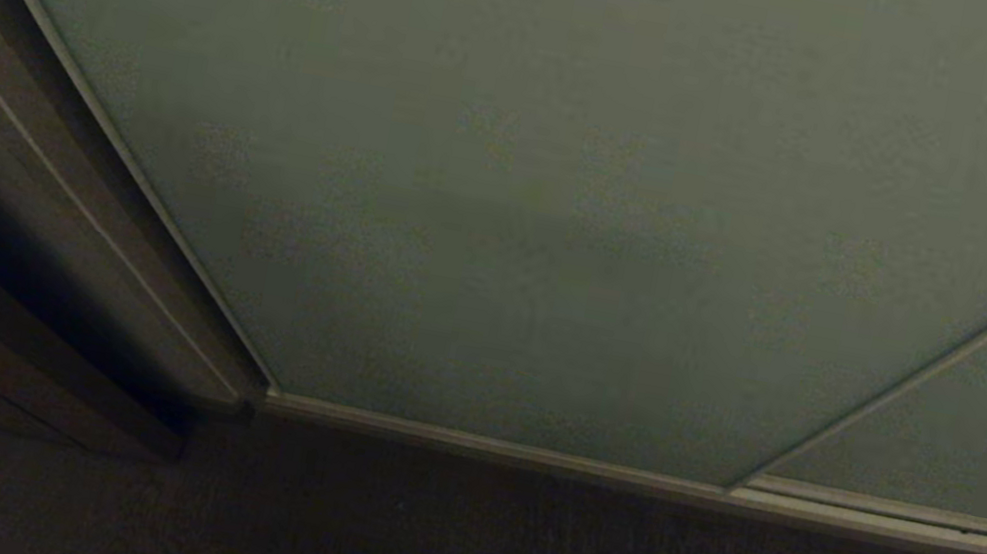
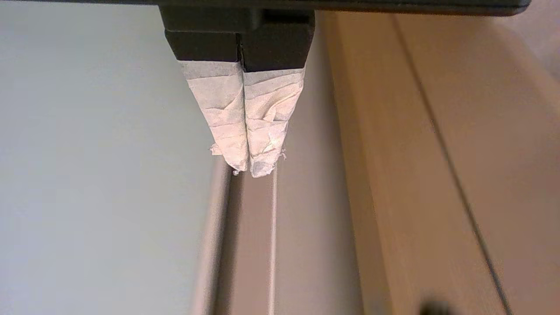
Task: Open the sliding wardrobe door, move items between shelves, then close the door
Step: Open the door
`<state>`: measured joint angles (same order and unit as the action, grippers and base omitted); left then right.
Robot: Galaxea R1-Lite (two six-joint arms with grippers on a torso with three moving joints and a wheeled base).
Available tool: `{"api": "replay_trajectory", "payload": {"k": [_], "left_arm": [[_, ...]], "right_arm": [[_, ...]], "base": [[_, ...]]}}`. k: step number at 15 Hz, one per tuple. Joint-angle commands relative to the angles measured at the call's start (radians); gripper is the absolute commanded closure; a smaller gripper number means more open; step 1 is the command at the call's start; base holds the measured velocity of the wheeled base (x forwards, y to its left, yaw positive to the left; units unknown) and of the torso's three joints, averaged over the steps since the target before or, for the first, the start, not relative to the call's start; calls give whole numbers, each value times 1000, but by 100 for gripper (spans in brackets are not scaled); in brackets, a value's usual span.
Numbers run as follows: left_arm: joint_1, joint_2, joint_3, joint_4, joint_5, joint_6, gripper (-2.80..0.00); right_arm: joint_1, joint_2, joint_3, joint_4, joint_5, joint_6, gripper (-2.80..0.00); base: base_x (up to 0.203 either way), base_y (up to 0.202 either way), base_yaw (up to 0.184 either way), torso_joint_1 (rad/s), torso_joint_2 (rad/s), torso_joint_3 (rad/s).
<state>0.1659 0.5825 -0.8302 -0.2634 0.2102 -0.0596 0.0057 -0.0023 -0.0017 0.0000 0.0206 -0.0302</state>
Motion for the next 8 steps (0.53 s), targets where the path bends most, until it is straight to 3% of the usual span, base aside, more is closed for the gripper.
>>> {"api": "replay_trajectory", "payload": {"k": [1, 5, 8], "left_arm": [[45, 200, -50, -129, 5, -4, 0], [90, 375, -126, -392, 1, -10, 0], [92, 457, -177, -410, -56, -24, 0]], "right_arm": [[0, -1, 0, 0, -1, 0, 0], [0, -1, 0, 0, 1, 0, 0], [0, -1, 0, 0, 1, 0, 0]], "base": [[0, 0, 0, 0, 0, 0], [0, 0, 0, 0, 0, 0], [0, 0, 0, 0, 0, 0]]}}
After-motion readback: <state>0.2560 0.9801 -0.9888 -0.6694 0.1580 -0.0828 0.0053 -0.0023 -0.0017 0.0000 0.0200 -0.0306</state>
